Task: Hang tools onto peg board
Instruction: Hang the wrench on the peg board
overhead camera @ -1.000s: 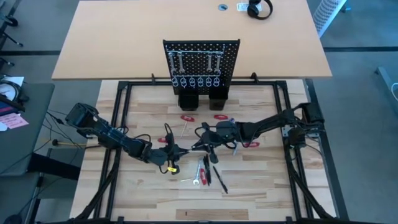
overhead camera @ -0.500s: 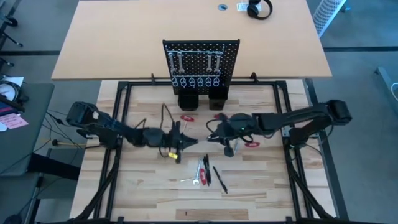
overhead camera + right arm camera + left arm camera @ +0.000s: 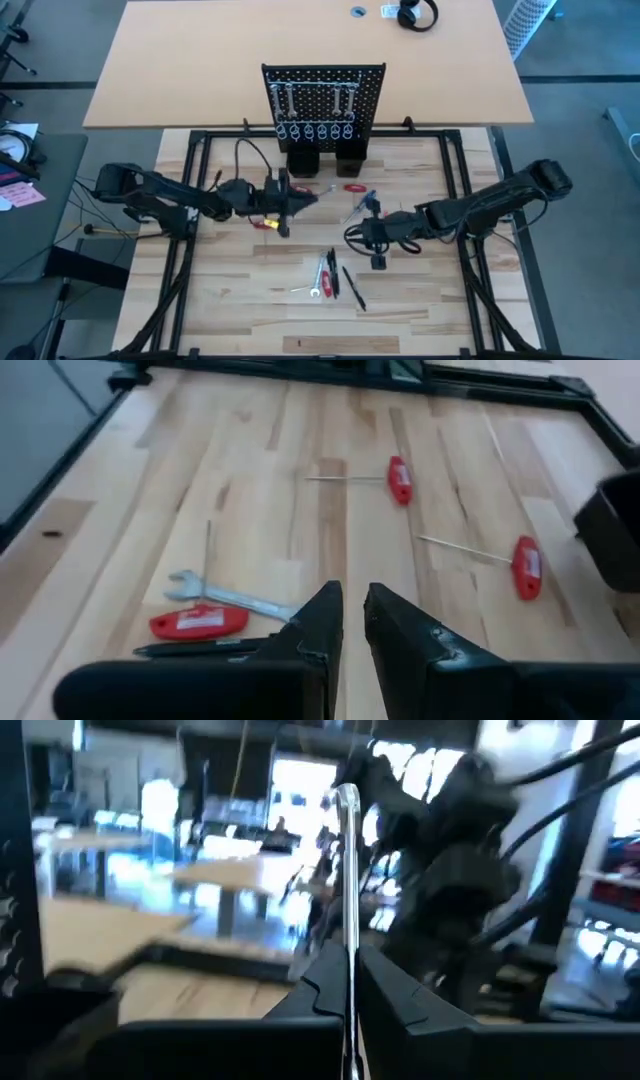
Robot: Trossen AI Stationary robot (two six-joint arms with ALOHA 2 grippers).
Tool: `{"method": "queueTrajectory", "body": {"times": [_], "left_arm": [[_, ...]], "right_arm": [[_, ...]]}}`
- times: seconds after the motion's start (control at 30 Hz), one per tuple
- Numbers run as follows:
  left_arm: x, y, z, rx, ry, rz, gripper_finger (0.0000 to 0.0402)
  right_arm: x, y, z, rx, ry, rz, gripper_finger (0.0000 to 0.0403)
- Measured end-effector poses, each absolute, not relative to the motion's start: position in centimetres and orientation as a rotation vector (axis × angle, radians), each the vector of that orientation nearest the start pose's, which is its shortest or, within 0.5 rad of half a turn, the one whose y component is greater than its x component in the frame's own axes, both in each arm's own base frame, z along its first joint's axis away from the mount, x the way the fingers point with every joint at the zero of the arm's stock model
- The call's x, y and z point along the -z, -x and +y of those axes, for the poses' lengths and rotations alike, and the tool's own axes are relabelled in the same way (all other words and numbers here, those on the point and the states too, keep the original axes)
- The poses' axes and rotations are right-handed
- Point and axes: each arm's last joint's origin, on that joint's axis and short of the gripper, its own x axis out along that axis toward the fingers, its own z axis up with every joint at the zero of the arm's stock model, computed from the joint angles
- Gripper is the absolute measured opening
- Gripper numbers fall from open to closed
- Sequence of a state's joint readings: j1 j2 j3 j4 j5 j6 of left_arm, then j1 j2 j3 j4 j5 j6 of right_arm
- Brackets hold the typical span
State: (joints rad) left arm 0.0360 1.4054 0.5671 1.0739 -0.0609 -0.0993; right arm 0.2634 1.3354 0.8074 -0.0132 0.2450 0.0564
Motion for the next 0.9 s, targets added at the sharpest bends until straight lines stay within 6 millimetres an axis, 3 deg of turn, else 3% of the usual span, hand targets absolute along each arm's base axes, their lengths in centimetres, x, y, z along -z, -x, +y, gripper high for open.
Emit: {"method": "queueTrajectory", "body": {"times": [0.23, 0.47, 0.63, 0.9], "left_arm": [[-27.5, -26.1, 5.1, -0.196, 0.120, -0.577, 0.0000], [-28.1, -25.5, 10.1, -0.315, 0.266, -0.630, 0.0000], [-28.9, -25.8, 11.8, -0.317, 0.304, -0.658, 0.0000], [-28.8, -25.7, 12.9, -0.380, 0.357, -0.640, 0.0000]], "right_arm": [[-22.5, -28.1, 8.8, -0.047, 0.079, 0.532, 0.0061], [-20.5, -29.6, 9.9, -0.070, 0.118, 0.513, 0.0061], [-19.5, -30.1, 9.4, -0.050, 0.123, 0.549, 0.0061], [-19.8, -30.1, 9.5, -0.053, 0.112, 0.534, 0.0061]]}}
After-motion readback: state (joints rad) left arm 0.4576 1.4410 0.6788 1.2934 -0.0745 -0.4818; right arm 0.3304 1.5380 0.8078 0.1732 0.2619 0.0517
